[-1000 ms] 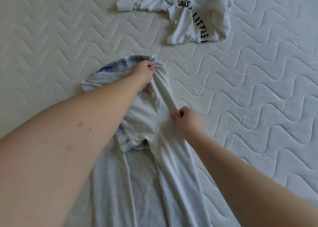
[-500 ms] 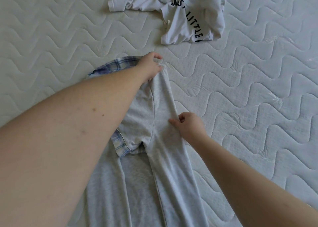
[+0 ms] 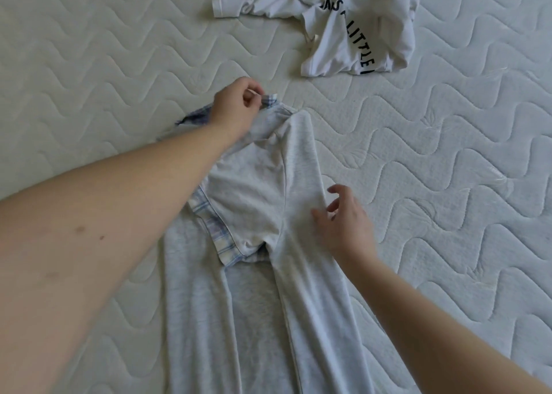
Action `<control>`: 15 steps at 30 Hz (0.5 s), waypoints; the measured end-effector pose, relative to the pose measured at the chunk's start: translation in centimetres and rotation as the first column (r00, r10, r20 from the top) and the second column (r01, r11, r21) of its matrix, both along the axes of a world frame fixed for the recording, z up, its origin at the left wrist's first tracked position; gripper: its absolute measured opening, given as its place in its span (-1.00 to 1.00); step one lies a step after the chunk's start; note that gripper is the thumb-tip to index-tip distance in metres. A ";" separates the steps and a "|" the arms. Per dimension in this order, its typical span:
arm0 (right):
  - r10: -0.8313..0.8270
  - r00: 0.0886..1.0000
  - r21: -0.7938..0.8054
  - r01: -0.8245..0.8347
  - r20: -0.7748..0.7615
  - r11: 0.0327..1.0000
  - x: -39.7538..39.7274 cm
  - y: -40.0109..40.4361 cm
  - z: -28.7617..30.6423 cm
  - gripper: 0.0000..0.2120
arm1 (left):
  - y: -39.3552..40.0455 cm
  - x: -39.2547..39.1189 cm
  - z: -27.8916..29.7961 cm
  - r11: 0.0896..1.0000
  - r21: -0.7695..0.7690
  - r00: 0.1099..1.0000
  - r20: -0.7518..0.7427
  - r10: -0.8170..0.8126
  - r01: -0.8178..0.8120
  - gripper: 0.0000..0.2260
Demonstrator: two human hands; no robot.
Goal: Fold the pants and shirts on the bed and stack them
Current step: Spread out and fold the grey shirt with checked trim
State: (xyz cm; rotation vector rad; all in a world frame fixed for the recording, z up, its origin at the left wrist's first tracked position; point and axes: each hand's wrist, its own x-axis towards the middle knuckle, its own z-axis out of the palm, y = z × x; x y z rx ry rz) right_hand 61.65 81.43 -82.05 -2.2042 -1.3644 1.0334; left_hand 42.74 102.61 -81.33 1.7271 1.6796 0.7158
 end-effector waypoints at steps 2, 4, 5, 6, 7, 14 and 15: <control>0.034 0.999 0.088 -0.034 0.007 0.996 -1.4 0.8 0.4 -0.64 | -0.5 -4.3 0.1 0.999 -0.002 0.997 -0.066 0.046 -0.047 -0.89; 0.109 0.992 0.192 -0.119 0.063 0.974 -3.2 1.7 0.7 -0.69 | -1.2 -8.7 0.0 0.994 0.014 0.982 -0.153 0.113 -0.112 -0.87; 0.146 0.987 0.219 -0.158 0.071 0.963 -4.2 2.2 0.9 -0.72 | -1.6 -10.7 -0.1 0.989 0.019 0.969 -0.200 0.146 -0.145 -0.86; 0.186 0.980 0.223 -0.196 0.064 0.955 -5.3 2.9 1.0 -0.73 | -2.0 -12.6 -0.2 0.984 0.014 0.953 -0.247 0.178 -0.180 -0.85; 0.231 0.972 0.211 -0.237 0.053 0.948 -6.5 3.6 1.1 -0.74 | -2.4 -14.3 -0.4 0.977 0.002 0.936 -0.288 0.203 -0.211 -0.84; 0.526 0.844 0.176 -0.536 0.100 0.826 -14.0 7.5 1.3 -0.58 | -3.9 -19.2 -2.0 0.900 -0.274 0.931 -0.236 0.277 -0.338 -0.77; 0.551 0.828 0.176 -0.561 0.105 0.809 -15.0 8.1 1.3 -0.56 | -3.9 -19.4 -2.0 0.885 -0.325 0.941 -0.182 0.287 -0.333 -0.78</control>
